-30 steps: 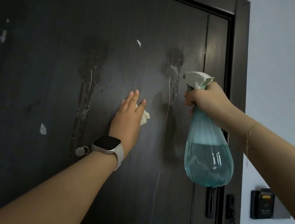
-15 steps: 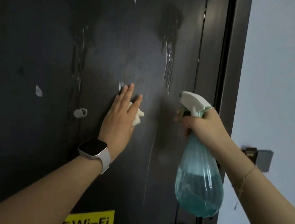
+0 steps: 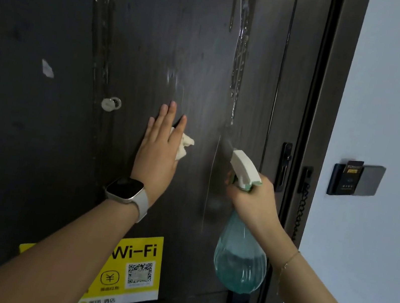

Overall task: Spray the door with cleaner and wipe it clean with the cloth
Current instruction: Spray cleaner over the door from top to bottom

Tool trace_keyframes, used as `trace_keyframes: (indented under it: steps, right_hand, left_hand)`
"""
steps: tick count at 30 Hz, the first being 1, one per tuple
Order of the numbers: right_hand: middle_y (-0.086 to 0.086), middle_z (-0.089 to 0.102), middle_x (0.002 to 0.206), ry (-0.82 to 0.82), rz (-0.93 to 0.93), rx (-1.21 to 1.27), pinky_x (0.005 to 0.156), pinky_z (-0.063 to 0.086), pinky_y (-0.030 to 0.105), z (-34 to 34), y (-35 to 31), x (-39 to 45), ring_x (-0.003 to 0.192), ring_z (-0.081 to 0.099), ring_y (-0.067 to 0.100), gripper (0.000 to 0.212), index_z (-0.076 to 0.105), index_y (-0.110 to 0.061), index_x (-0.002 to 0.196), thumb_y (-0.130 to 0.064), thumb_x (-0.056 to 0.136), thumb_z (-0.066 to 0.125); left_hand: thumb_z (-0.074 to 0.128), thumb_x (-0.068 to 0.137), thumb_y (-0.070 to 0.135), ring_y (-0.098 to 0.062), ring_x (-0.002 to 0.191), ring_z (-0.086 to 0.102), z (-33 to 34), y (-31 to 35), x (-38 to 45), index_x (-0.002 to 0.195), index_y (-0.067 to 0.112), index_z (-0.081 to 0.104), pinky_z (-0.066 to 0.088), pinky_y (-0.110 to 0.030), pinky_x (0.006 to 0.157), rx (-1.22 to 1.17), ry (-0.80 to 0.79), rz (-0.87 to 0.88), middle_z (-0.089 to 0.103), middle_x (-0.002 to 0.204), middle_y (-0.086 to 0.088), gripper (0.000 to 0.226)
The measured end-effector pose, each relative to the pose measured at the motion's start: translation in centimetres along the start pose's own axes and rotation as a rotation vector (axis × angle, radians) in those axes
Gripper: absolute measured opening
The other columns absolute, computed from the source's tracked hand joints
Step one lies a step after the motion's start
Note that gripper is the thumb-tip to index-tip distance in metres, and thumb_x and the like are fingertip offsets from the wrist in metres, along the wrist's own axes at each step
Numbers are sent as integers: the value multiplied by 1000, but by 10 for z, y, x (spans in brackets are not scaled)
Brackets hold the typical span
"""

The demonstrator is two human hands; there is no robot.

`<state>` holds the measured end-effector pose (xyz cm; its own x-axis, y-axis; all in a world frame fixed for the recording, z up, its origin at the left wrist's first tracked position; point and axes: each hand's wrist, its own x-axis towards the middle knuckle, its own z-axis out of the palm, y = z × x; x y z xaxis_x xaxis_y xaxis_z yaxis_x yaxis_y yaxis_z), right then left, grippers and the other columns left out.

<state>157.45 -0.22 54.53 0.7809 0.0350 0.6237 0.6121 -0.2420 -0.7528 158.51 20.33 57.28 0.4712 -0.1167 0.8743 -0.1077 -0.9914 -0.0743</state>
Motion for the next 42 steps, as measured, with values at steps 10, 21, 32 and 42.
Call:
trace_keyframes:
  steps: [10, 21, 32, 42]
  right_hand:
    - [-3, 66, 81, -101, 43, -9, 52, 41, 13, 8, 24, -23, 58, 56, -2, 24, 67, -12, 91, 7, 78, 59]
    - [-1, 58, 68, -153, 210, -6, 50, 42, 19, 21, 67, -69, 54, 54, 1, 25, 64, -5, 87, -17, 66, 58]
    - [-3, 63, 79, -235, 254, -24, 51, 40, 12, 20, 97, -109, 60, 57, -5, 32, 66, -17, 94, 10, 77, 60]
    - [-11, 68, 96, -340, 342, 106, 65, 42, 12, 59, 133, -181, 73, 60, -7, 47, 67, -25, 107, -14, 63, 55]
  left_hand:
    - [71, 80, -2, -33, 149, 2, 2, -1, 0, 151, 7, 26, 1, -44, 120, 23, 7, 8, 7, 161, -18, 85]
    - [68, 84, 0, -34, 149, 0, 2, -2, 0, 151, 7, 26, -2, -43, 119, 14, 11, 20, 5, 161, -19, 80]
    - [67, 84, 0, -32, 150, -1, -7, 5, -15, 149, 12, 33, 3, -43, 121, -119, -11, 26, 2, 162, -16, 74]
    - [69, 81, -4, -20, 107, 54, 1, 17, -205, 118, 13, 61, 43, -26, 90, -347, -165, -262, 53, 116, -1, 41]
